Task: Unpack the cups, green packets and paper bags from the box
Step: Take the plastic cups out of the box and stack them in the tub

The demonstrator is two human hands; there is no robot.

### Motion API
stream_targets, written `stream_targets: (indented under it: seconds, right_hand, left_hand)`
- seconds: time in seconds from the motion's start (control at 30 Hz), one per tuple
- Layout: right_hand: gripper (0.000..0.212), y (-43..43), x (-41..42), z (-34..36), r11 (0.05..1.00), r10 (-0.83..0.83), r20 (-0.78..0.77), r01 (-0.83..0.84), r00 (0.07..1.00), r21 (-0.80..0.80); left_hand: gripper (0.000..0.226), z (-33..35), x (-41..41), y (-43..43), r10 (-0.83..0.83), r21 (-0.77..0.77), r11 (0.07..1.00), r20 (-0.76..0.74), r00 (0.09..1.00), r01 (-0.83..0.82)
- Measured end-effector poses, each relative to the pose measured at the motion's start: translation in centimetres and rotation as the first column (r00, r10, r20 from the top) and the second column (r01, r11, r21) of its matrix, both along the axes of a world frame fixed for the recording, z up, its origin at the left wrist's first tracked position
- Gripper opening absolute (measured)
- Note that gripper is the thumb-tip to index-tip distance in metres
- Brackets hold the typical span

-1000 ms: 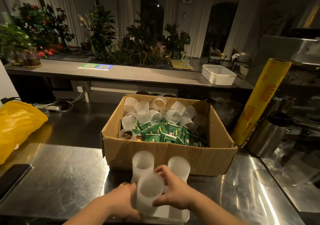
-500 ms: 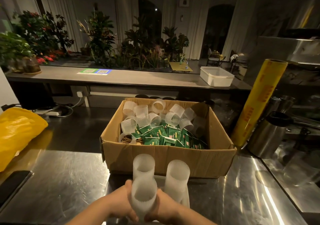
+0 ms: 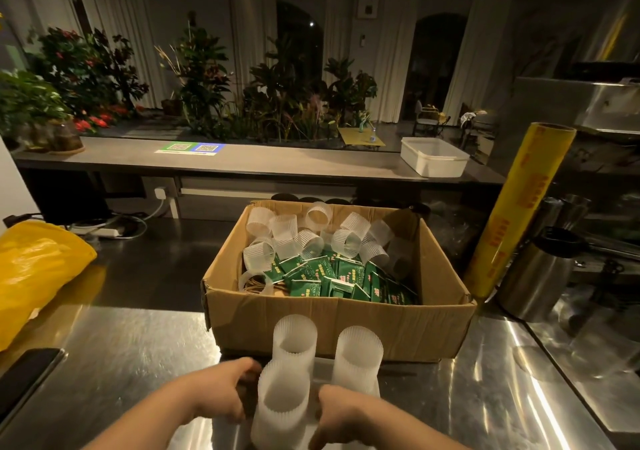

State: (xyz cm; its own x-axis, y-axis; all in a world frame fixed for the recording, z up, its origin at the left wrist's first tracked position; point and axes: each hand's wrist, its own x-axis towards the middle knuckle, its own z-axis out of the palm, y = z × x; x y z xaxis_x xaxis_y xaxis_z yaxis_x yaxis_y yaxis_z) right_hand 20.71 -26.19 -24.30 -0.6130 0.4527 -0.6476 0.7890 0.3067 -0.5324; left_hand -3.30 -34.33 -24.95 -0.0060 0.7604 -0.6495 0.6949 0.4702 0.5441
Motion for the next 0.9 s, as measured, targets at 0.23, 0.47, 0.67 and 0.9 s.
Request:
stream_targets:
  seconds: [0.23,0.47,0.67,0.9]
  right_hand:
    - [0.037,4.6,0.2,7.3,0.999,-0.023,-0.069,0.025,0.997,0.032]
    - [0.026,10.6,-3.0,12.0,0.94,-0.104,-0.415,0.226,0.904,0.256]
    - [0.013,13.4,-5.8,8.4,0.87,-0.218,-0.446,0.38,0.868,0.314]
    - [0.018,16.2,-9.4,5.2,0.927,-0.205,-0.271,0.276,0.941,0.255]
  left_hand:
    - [0.035,10.1,0.7,2.9,-0.066,0.196,0.969,-0.386,0.92,0.152]
    - [0.025,12.1,0.0,11.2,0.27,0.593,0.801,-0.241,0.932,-0.079]
    - [0.029,8.1,-2.4,16.3,0.127,0.221,0.975,-0.482,0.867,-0.02]
    - [0.063,4.2,-4.2,17.2,-0.131,-0.173,0.984,-0.504,0.854,0.049]
